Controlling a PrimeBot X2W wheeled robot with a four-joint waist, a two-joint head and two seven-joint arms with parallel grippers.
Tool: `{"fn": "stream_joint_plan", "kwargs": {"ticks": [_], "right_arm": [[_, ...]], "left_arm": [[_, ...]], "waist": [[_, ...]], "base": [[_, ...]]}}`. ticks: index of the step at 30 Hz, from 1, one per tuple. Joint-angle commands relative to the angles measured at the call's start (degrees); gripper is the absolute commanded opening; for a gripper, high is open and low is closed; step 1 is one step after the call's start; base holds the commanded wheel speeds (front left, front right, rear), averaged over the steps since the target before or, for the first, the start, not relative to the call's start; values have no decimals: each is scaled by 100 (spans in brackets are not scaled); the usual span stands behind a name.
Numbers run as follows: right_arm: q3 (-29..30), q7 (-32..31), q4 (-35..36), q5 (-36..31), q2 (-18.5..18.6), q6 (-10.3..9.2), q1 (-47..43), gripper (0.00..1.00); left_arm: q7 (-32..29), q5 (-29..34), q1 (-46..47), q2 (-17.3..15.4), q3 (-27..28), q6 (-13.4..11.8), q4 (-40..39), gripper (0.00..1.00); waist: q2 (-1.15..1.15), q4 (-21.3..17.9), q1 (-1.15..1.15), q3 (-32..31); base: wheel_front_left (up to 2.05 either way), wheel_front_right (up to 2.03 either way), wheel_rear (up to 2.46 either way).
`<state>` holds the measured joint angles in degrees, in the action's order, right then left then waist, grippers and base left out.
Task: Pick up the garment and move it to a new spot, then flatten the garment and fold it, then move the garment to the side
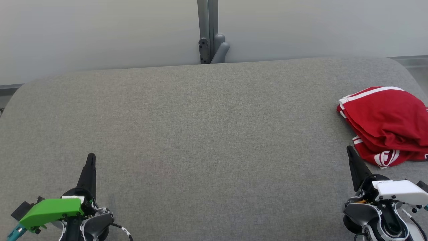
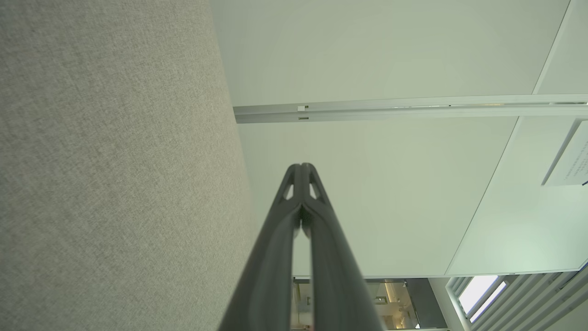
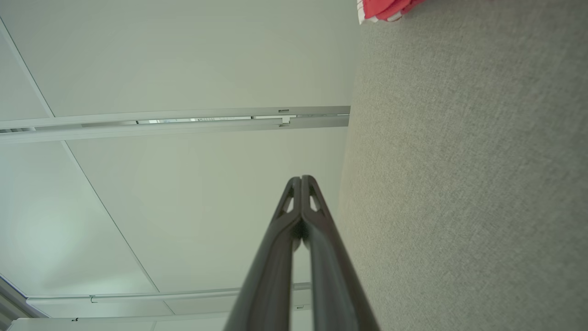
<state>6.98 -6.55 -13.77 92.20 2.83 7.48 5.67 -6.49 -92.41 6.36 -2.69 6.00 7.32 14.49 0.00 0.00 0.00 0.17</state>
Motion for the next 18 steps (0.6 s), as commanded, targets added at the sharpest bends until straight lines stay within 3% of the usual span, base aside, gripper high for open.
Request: {"fn": "stream_joint_plan", "kwargs": {"ticks": [1,18], "right_arm": [[12,-22,25,39,7,2,44,0],[11,-22,25,39,7,2,44,0]], "left_arm": [[-20,-5,62,-36,22,38,-22,0],[-20,-5,62,-36,22,38,-22,0]], "waist": [[0,0,0,0],[0,0,0,0]], "base": [[0,0,0],[0,0,0]]}}
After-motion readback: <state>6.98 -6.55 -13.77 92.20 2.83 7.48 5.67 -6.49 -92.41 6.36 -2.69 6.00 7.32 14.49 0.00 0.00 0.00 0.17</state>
